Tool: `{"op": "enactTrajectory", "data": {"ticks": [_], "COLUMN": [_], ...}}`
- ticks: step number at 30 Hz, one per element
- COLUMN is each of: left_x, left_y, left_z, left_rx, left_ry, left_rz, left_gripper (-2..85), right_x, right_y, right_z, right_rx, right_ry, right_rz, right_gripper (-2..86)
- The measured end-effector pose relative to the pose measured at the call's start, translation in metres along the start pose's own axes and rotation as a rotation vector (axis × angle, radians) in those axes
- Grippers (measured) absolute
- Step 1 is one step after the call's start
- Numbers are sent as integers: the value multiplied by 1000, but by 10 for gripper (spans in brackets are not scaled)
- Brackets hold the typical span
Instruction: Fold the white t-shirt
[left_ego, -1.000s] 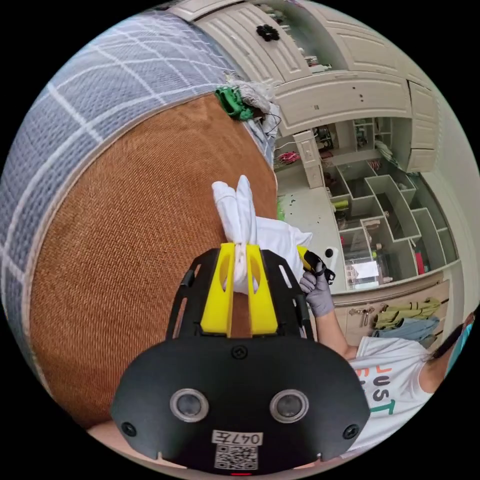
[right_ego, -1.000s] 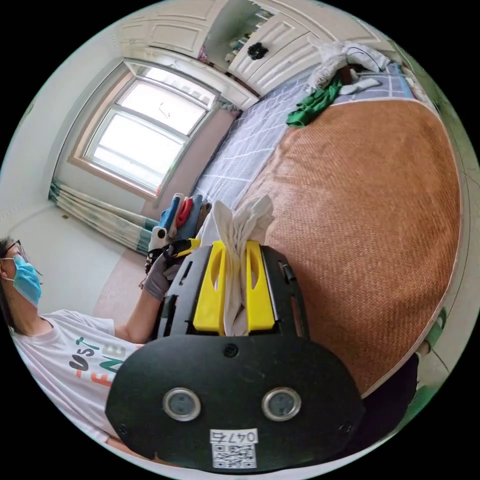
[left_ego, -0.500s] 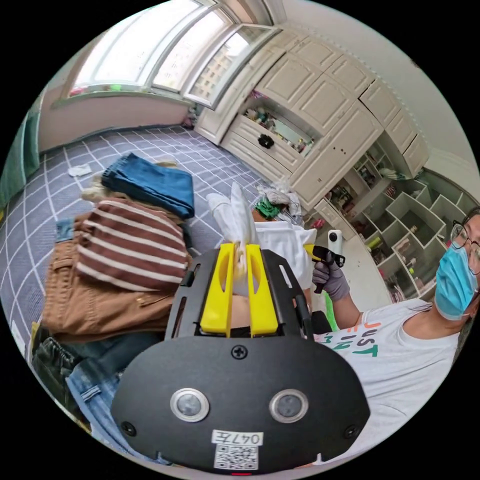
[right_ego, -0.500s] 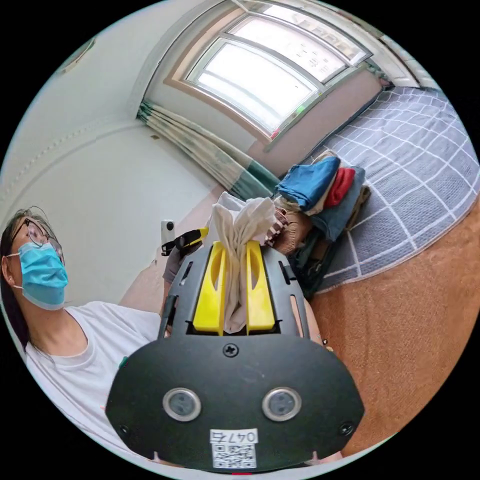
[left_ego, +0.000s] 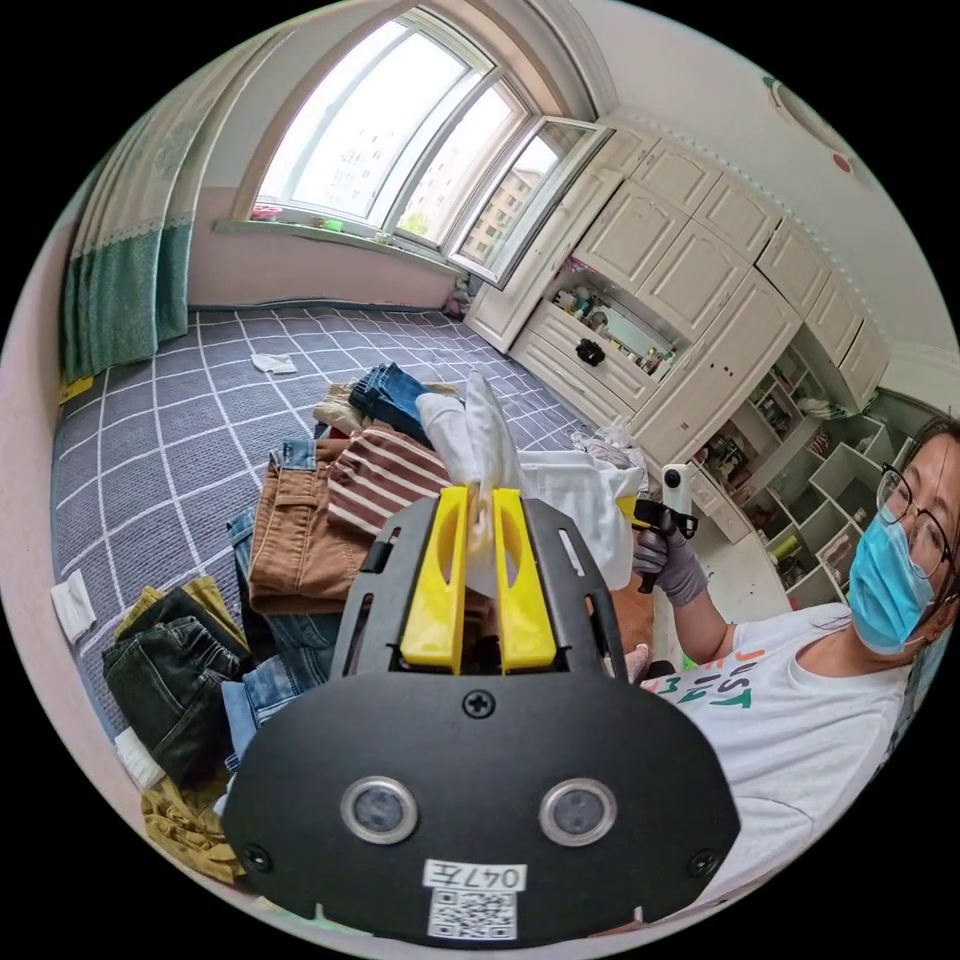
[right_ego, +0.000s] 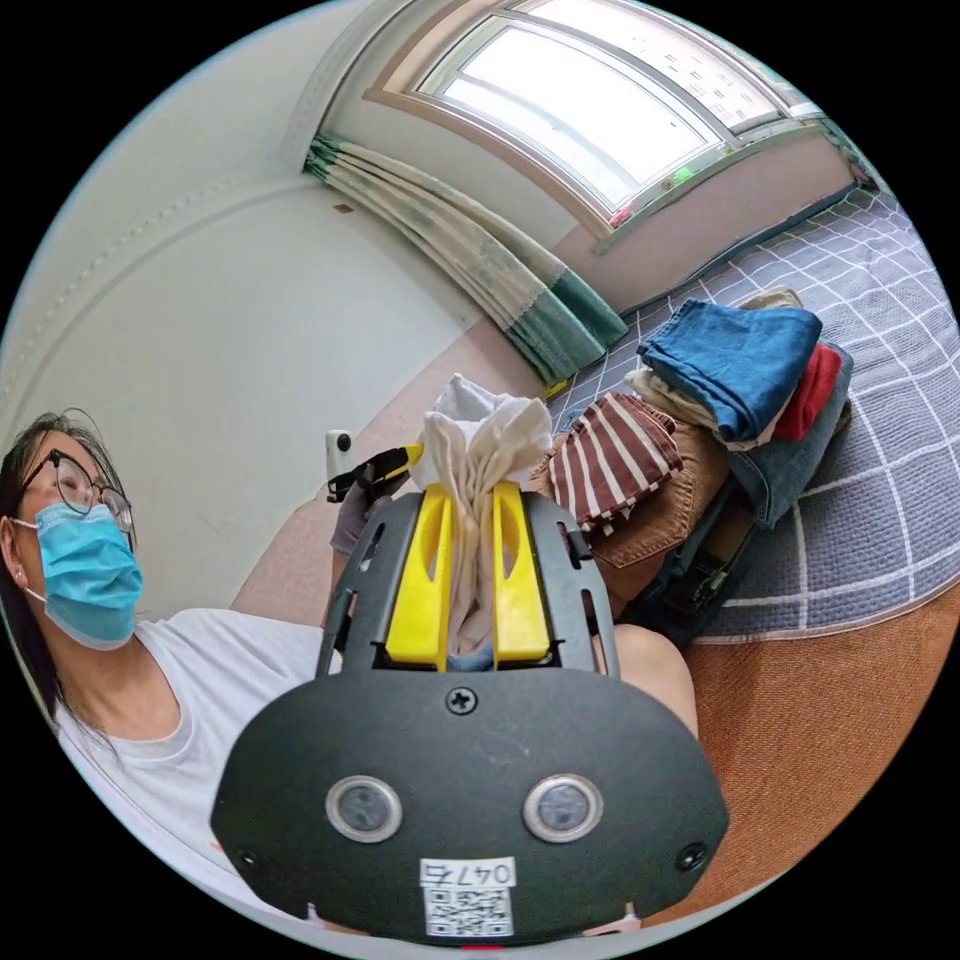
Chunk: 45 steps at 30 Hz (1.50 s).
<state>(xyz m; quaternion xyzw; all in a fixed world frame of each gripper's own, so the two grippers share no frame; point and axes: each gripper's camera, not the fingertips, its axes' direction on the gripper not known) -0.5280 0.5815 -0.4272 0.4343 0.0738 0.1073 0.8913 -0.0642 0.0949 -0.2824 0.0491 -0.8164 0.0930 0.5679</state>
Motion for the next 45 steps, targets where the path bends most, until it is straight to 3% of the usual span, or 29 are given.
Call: {"op": "enactTrajectory", "data": {"ticks": [8,16,19,22,27,32,38,41,45], "left_x": [-94,-173,-237,-317,-360,-331,-268,-250,-155], "left_y": [-69,-271,-333,-344,-307,-253,-155,-199,-342], "left_z": [25,82,123,158,115,37,-22,-27,-57], "left_rx": [-25,-30,-65,-93,12,32,56,23,89], "left_ry": [83,51,9,-92,-44,5,-172,-146,-29], "left_rz": [-2,86,-25,-233,-228,-149,-236,-184,70], "left_gripper": [43,44,48,93,130,118,61,48,30], "right_x": [12,30,64,109,101,56,-1,-9,-34], "right_y": [-40,-167,-220,-222,-109,32,200,242,264], "right_z": [-23,-51,-43,-42,-83,-107,-73,-64,-62], "right_rx": [26,139,156,191,265,247,88,32,-6], "right_ry": [55,176,261,490,407,418,526,436,471], "right_rz": [64,37,73,174,133,91,137,206,168], "right_gripper": [22,25,49,121,119,73,29,16,2]}}
